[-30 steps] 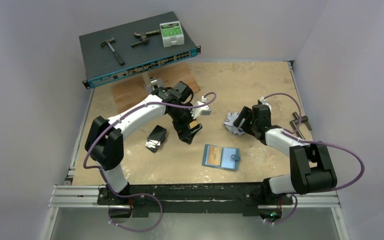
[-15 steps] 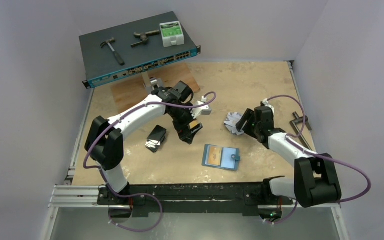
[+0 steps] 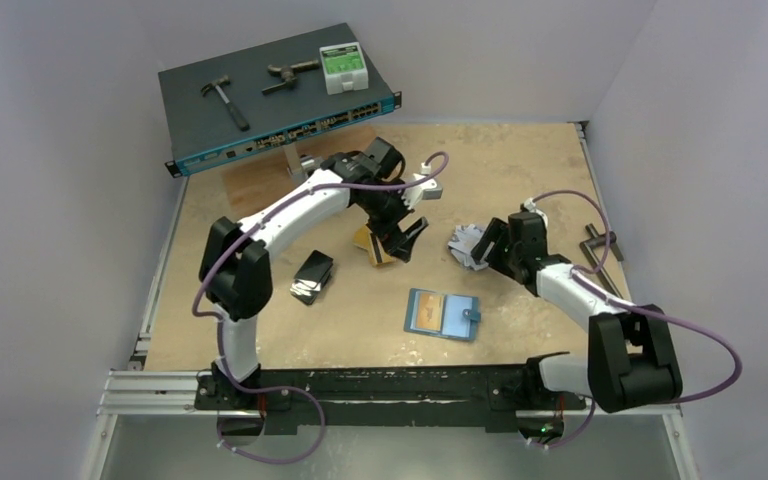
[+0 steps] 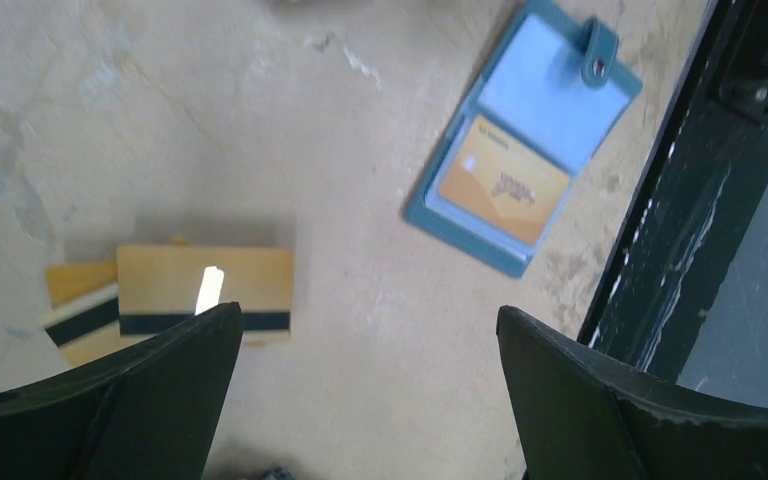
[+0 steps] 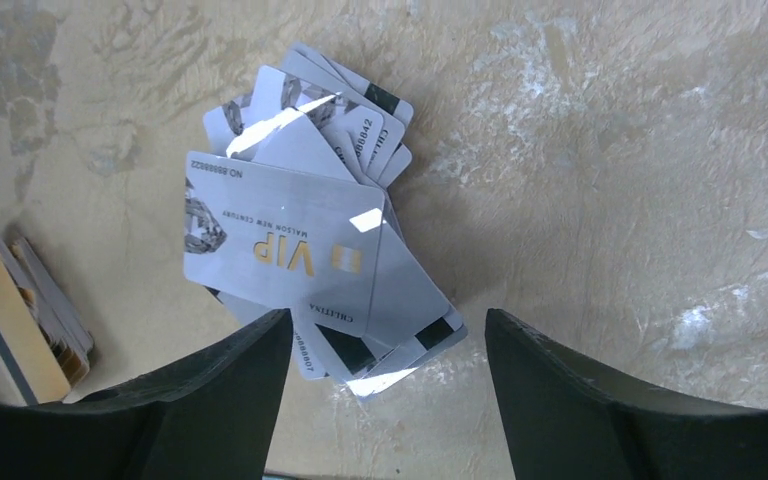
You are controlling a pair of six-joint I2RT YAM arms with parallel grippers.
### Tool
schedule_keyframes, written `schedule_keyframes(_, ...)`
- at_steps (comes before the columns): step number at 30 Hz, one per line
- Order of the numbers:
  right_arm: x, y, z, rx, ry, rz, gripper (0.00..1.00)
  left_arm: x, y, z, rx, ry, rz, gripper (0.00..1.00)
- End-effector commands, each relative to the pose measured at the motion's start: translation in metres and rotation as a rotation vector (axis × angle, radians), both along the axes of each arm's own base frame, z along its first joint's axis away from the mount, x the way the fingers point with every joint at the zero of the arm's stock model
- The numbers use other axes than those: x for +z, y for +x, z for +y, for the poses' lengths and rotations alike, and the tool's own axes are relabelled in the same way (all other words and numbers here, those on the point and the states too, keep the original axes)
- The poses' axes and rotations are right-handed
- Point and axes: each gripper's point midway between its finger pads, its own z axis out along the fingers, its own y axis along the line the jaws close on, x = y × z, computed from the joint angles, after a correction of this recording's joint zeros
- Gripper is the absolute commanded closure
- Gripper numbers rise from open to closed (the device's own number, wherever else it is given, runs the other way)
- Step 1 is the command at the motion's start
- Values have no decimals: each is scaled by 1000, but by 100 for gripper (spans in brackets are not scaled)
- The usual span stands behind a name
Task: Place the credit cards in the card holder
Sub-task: Pick up the credit card from the center of the board.
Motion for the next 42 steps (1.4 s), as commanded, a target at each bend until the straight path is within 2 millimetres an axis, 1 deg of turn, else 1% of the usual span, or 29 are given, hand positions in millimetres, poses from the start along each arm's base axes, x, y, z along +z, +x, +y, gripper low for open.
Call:
schedule_keyframes(1, 42, 21, -8, -15, -40, -105, 26, 10, 19, -43, 49, -115, 97, 0)
schedule_keyframes(2, 45, 23, -9, -17, -47, -114, 24, 10, 21, -50, 56, -128, 127, 0)
schedule_keyframes(4, 50, 30, -8, -6, -56, -134, 22, 3, 27, -63, 66, -139, 161, 0)
schedule_keyframes(5, 50, 34, -8, -3, -55, -140, 22, -6, 32, -69, 74, -136, 172, 0)
schedule_keyframes(9, 41, 47, -1, 18, -6, -147, 24, -20, 54, -87, 102, -145, 153, 0)
schedule_keyframes(12, 33, 51, 6, 35, 38, -143, 27, -27, 64, -97, 124, -150, 175, 0)
schedule_keyframes(15, 26, 49, 11, 43, 63, -135, 31, -32, 64, -103, 135, -167, 213, 0)
schedule_keyframes(17, 21, 48, 12, 51, 71, -123, 33, -39, 63, -106, 147, -169, 241, 0)
schedule_keyframes(20, 17, 45, 16, 64, 86, -119, 37, -49, 60, -109, 183, -173, 323, 0)
schedule_keyframes(22, 13, 40, 17, 67, 101, -111, 40, -52, 58, -112, 202, -188, 380, 0)
schedule_keyframes(26, 4, 35, 17, 72, 96, -90, 40, -57, 60, -122, 228, -222, 437, 0)
schedule_keyframes(29, 1, 30, 15, 62, 89, -72, 35, -61, 65, -127, 250, -236, 452, 0)
schedule_keyframes(30, 2, 29, 14, 57, 85, -71, 35, -64, 66, -128, 259, -237, 462, 0)
schedule_keyframes(32, 11, 28, 11, 52, 78, -88, 34, -66, 69, -131, 271, -248, 486, 0)
schedule_keyframes(34, 31, 30, 8, 44, 66, -140, 34, -68, 74, -131, 292, -255, 495, 0)
schedule_keyframes(37, 50, 36, 2, 23, 44, -189, 37, -69, 82, -130, 337, -287, 521, 5)
schedule_keyframes(39, 56, 40, 4, 27, 50, -200, 40, -67, 87, -129, 352, -310, 515, 8)
schedule_keyframes(42, 59, 48, 8, 24, 69, -196, 47, -63, 88, -129, 349, -329, 507, 12)
